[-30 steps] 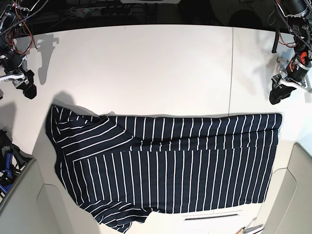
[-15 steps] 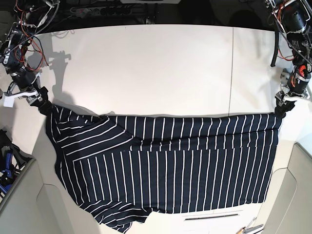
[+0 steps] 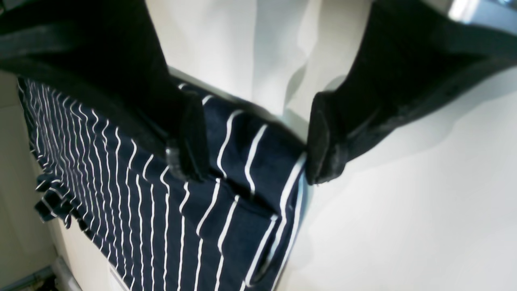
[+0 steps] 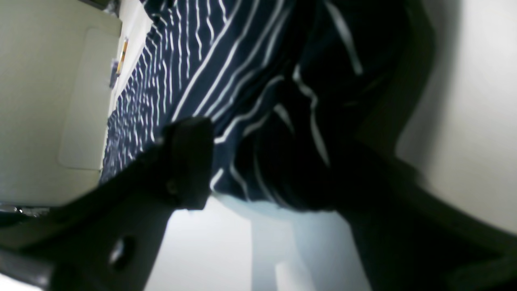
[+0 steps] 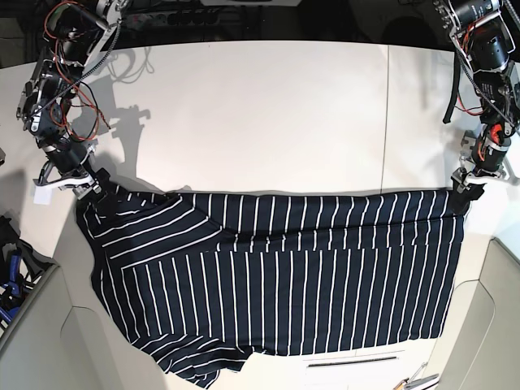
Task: Fold the T-shirt properly
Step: 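Grasp the folded edge again with both grippers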
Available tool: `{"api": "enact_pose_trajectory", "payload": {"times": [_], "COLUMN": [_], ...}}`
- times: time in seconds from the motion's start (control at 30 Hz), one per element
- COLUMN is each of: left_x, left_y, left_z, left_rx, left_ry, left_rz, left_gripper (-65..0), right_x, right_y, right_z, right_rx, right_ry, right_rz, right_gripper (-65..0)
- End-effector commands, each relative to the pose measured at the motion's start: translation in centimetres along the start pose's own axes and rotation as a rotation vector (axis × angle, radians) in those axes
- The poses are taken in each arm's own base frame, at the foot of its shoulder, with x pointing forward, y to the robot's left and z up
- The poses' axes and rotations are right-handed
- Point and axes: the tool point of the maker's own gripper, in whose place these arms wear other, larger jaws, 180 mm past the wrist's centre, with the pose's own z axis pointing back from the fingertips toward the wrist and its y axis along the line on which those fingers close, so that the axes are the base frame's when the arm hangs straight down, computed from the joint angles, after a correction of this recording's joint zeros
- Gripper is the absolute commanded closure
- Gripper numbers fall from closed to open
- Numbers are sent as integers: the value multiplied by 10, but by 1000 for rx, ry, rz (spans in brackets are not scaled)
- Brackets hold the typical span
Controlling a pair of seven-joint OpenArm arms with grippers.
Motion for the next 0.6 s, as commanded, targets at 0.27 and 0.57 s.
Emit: {"api": "enact_pose_trajectory", "payload": {"times": [0.27,0.57], "left_x": [3,11], "left_y": [5,-12], "left_z": [-4,-10], "left_rx": [49,-18], "left_ry": [36,27], "left_rz": [-47,-81], "left_gripper": [-179,0], "right_x": [24,26], "right_y": [17,11], "right_z": [-8,-8], "right_rx": [43,9], "right_ry": [-59,-69], "right_rz": [36,82], "right_gripper": [-263,0]}}
